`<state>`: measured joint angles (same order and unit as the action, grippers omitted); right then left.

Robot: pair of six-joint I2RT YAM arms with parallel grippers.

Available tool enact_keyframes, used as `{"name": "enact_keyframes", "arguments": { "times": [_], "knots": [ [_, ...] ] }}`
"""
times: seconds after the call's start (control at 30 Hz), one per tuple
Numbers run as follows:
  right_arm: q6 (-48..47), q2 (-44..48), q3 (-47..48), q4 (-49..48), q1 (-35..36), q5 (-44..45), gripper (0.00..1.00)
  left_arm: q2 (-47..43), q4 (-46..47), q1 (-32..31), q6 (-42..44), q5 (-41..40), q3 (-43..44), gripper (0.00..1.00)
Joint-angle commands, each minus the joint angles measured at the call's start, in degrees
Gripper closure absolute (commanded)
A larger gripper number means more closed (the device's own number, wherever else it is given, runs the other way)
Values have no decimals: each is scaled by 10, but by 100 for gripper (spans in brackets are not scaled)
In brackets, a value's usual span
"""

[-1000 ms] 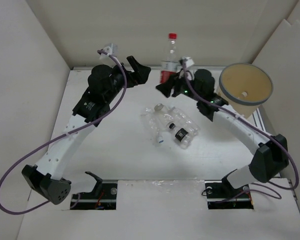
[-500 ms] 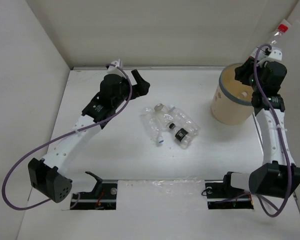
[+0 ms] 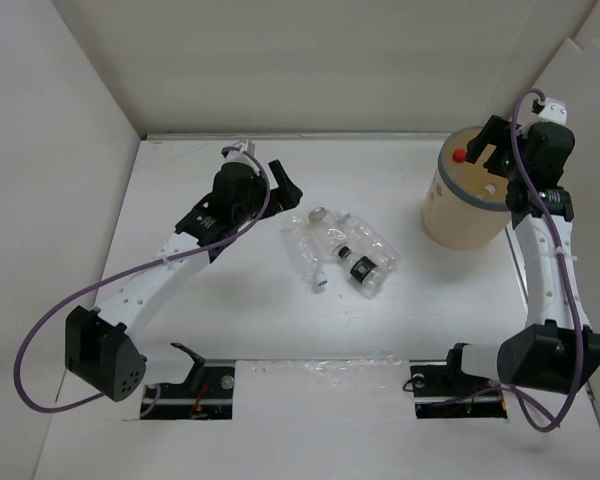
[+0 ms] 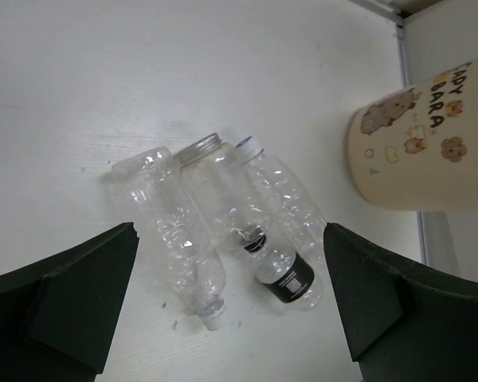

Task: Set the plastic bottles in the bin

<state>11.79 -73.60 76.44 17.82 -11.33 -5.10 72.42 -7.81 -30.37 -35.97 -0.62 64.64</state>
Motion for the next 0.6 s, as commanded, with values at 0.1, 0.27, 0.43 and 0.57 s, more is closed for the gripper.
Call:
{"name": "enact_keyframes", "arguments": {
  "times": [0.1, 0.27, 0.43, 0.57],
  "knots": [
    [-4, 57, 49, 31, 57, 72, 0, 50, -26, -6, -45, -11, -45, 0],
    [-15, 67, 49, 43, 134, 72, 0, 111, -7, -6, -79, 1, -66, 0],
    [-15, 79, 10, 13, 199, 77, 0, 183, 9, -6, -91, -14, -53, 0],
    [-15, 79, -14, 2, 223, 77, 0, 242, 15, -6, -98, -24, -21, 0]
  ]
}}
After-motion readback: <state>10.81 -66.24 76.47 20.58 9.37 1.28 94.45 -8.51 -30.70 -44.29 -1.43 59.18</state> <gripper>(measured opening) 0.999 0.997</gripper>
